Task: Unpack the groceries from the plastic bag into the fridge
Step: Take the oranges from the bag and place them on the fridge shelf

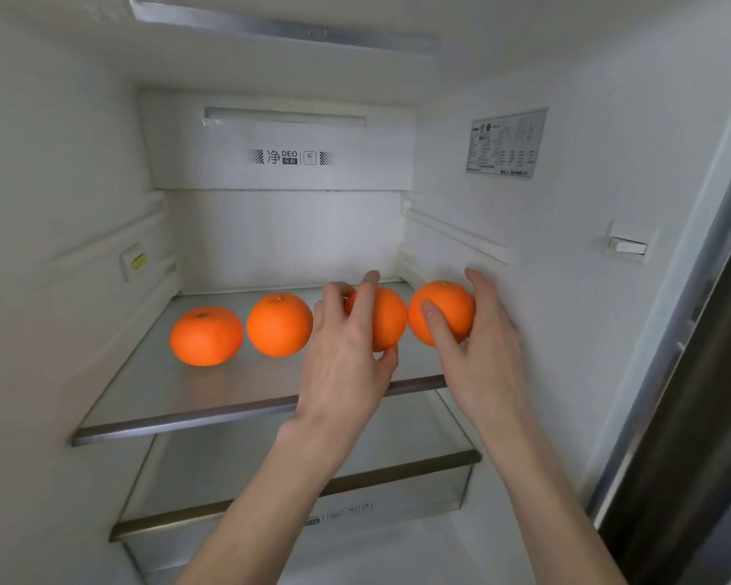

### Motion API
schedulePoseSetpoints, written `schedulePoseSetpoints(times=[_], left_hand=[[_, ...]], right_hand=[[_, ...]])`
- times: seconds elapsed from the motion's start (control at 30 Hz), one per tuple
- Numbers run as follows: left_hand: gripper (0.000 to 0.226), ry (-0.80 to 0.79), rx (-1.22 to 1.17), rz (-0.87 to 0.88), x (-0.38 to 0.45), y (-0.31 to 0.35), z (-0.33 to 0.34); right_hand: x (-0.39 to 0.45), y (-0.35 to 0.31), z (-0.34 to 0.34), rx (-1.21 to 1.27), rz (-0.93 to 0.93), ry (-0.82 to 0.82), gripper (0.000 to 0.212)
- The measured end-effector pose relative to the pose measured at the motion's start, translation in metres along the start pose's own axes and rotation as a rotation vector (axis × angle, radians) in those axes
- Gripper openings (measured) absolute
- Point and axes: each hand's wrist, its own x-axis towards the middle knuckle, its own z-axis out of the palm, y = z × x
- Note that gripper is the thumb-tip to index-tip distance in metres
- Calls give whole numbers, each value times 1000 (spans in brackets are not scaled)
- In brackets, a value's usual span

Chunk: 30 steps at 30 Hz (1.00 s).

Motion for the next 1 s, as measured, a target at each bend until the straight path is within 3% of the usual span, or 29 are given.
schedulePoseSetpoints(times=[0.2,0.43,0.73,1.0], left_hand=[[73,-40,82,-19,2,-1,8],[59,-1,229,15,7,-2,4],[71,-58,332,70,17,-4,6],[83,-51,340,44,16,-4,6]], right_hand=[[-6,6,8,-204,-50,40,63],[-21,18,21,-287,-104,55,76],[-9,19,28,-345,-113,65,68],[-8,18,27,-385,-137,87,78]])
